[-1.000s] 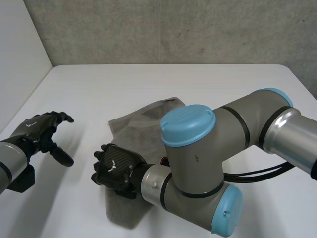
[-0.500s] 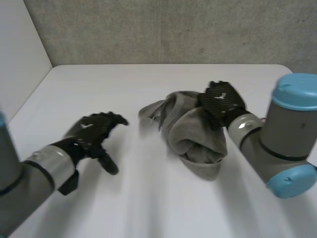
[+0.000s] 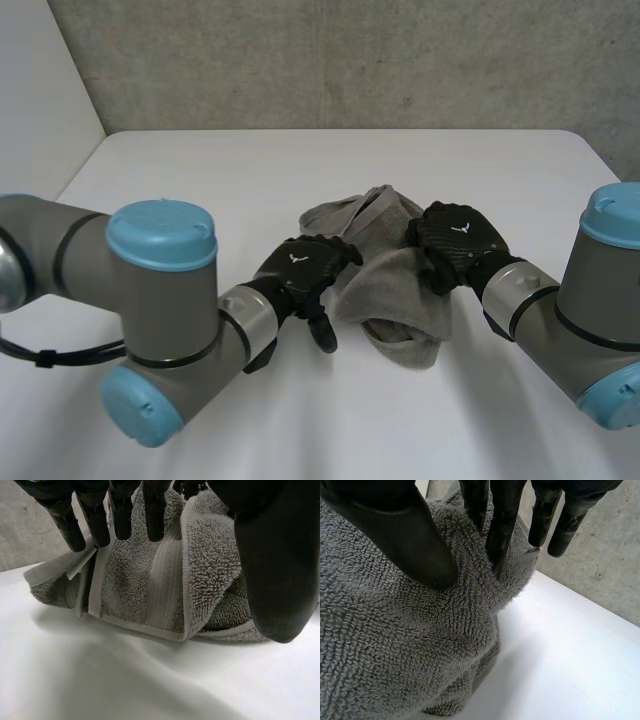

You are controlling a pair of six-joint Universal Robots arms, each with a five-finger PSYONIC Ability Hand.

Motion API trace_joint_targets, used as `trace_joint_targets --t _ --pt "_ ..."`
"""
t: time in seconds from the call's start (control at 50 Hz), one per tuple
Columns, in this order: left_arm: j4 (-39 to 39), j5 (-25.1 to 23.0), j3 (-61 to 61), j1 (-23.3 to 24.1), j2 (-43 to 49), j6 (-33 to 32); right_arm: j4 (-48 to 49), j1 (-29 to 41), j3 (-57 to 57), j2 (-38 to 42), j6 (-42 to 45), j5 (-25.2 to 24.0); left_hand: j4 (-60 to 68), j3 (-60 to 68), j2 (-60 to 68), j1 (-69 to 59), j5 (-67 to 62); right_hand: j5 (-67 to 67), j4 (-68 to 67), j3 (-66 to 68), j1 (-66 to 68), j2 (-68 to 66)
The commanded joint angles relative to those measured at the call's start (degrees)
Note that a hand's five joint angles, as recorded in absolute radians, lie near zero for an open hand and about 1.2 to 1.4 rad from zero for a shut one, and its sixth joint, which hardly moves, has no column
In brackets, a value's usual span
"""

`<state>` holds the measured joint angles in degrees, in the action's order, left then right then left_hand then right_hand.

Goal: Fold the towel.

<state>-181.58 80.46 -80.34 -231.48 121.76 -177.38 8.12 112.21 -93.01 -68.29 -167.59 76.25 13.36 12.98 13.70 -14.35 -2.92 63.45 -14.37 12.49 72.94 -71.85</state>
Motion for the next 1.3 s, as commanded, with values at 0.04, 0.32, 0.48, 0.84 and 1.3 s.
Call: trace_joint_targets --t 0.04,0.32,0.48,0.84,1.3 --pt "-0.09 0.58 4.58 1.30 4.63 2.47 0.06 0.03 -0.68 -0.26 -0.19 0.39 -3.36 -2.98 -2.47 3.13 1.69 0.56 4.37 -2.49 1.07 -2.15" --pt "-0.18 1.72 11.52 3.67 10.69 8.45 0.41 0.03 -0.77 -0.53 -0.11 -0.05 -3.36 -2.98 60.94 -60.29 -61.72 6.55 4.37 -2.49 7.06 -8.15" --pt "-0.26 6.55 13.19 1.21 8.06 8.19 -0.12 -0.06 3.52 -2.10 1.12 -5.48 -3.36 -2.98 66.30 -65.65 -67.08 6.55 4.37 -2.49 7.06 -8.15" --pt "-8.87 4.98 18.33 -7.49 -21.01 -1.66 16.14 -1.38 24.46 -18.37 -4.59 -11.56 -3.36 -2.98 66.30 -65.65 -67.08 6.55 4.37 -2.49 7.06 -8.15" --pt "-7.91 -4.00 -32.95 -13.03 -22.70 -21.61 -4.78 -9.64 -10.52 -14.68 14.40 -24.66 -3.36 -2.98 66.30 -65.65 -67.08 -58.32 4.37 -2.49 -57.81 56.72"
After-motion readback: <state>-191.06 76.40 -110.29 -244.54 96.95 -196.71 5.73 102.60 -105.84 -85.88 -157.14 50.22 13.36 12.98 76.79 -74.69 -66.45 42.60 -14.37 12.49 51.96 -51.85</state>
